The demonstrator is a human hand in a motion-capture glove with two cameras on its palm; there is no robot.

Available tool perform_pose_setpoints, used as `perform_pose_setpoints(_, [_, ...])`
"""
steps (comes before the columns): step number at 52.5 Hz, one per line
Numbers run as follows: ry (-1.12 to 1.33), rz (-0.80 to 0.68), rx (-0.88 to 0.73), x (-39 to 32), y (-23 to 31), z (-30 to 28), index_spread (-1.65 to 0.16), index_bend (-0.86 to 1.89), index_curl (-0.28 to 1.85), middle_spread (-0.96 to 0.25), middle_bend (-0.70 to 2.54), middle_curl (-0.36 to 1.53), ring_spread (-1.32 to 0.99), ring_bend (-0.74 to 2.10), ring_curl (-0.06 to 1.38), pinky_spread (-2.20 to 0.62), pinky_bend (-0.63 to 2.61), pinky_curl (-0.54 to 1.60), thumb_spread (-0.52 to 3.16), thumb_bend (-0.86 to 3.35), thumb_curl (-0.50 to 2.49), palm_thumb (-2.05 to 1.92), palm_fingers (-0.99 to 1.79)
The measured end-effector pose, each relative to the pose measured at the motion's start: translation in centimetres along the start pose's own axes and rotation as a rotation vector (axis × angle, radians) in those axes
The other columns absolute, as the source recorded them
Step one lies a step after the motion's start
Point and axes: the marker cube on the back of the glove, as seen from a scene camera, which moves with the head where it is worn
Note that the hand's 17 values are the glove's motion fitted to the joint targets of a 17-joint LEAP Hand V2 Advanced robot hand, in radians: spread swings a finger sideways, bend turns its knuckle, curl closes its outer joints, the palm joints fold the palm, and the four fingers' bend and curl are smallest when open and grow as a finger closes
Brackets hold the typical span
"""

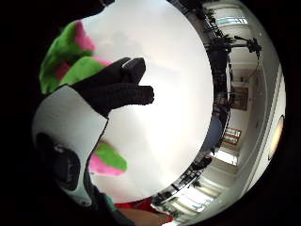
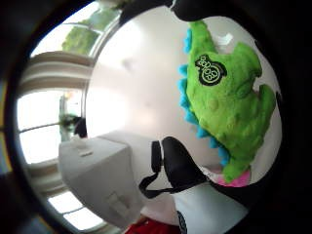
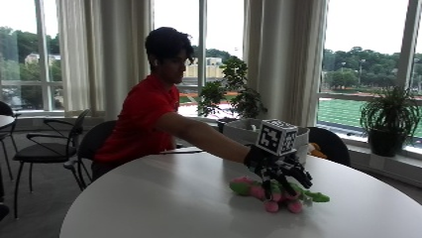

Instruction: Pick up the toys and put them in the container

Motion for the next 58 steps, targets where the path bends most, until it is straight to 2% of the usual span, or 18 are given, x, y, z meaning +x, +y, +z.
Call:
perform_pose_setpoints(10, [0.054, 0.014, -0.132, 0.1, -0.9, 4.0, -0.42, 0.15, 0.28, -0.07, 0.13, 0.25, 0.0, 0.52, 0.36, 0.07, 1.42, 0.37, 1.11, -0.02, 0.38, 0.12, -0.05])
perform_pose_setpoints(16, [0.085, -0.017, -0.155, 0.3, -1.1, 3.9, -0.41, 0.11, 0.25, -0.06, 0.13, 0.23, 0.01, 0.58, 0.37, 0.05, 1.49, 0.38, 1.09, -0.03, 0.37, 0.09, -0.1])
perform_pose_setpoints(17, [0.086, -0.02, -0.164, 0.3, -1.1, 3.8, -0.41, 0.09, 0.24, -0.06, 0.11, 0.23, 0.0, 0.66, 0.39, 0.04, 1.48, 0.38, 1.09, -0.03, 0.36, 0.08, -0.06])
perform_pose_setpoints(18, [0.087, -0.022, -0.172, 0.3, -1.1, 3.7, -0.41, 0.11, 0.24, -0.06, 0.13, 0.23, 0.0, 0.61, 0.37, 0.04, 1.5, 0.38, 1.09, -0.03, 0.36, 0.08, -0.1])
perform_pose_setpoints(21, [0.087, -0.032, -0.19, 0.5, -0.9, 3.5, -0.41, 0.09, 0.22, -0.07, 0.15, 0.23, -0.07, 0.86, 0.43, 0.03, 1.44, 0.37, 1.09, -0.03, 0.35, 0.07, 0.04])
perform_pose_setpoints(27, [0.03, -0.054, -0.212, 0.3, -0.1, 3.4, -0.44, 0.14, 0.21, -0.1, 0.19, 0.24, -0.2, 1.03, 0.47, -0.07, 1.41, 0.35, 1.17, 0.02, 0.36, 0.14, 0.16])
perform_pose_setpoints(30, [0.006, -0.057, -0.173, 0.0, 0.8, 3.7, -0.45, 0.1, 0.18, -0.15, 0.17, 0.24, -0.29, 1.18, 0.49, -0.23, 1.49, 0.35, 1.23, 0.09, 0.38, 0.26, 0.44])
perform_pose_setpoints(34, [0.035, -0.054, -0.105, -0.3, 2.1, 3.8, -0.45, 0.16, 0.19, -0.19, 0.15, 0.23, -0.34, 1.32, 0.52, -0.32, 1.47, 0.35, 1.29, 0.18, 0.41, 0.42, 0.64])
perform_pose_setpoints(37, [0.073, -0.05, -0.052, -0.3, 3.3, 3.5, -0.44, 0.17, 0.2, -0.24, 0.29, 0.28, -0.38, 1.25, 0.52, -0.35, 1.43, 0.36, 1.19, 0.21, 0.48, 0.53, 0.72])
perform_pose_setpoints(40, [0.08, -0.045, 0.003, -0.4, 4.7, 2.9, -0.44, 0.26, 0.23, -0.29, 0.42, 0.33, -0.39, 1.24, 0.52, -0.36, 1.35, 0.35, 1.06, 0.24, 0.54, 0.64, 0.93])
perform_pose_setpoints(48, [-0.003, -0.044, 0.109, -0.7, 8.1, -1.3, -0.44, 0.39, 0.32, -0.36, 0.51, 0.4, -0.42, 1.19, 0.53, -0.39, 1.24, 0.36, 0.8, 0.24, 0.65, 0.73, 1.05])
perform_pose_setpoints(58, [-0.005, -0.083, 0.231, -1.1, 11.7, -9.6, -0.45, 0.55, 0.43, -0.4, 0.6, 0.47, -0.45, 1.16, 0.55, -0.4, 1.18, 0.39, 0.53, 0.23, 0.75, 0.75, 1.09])
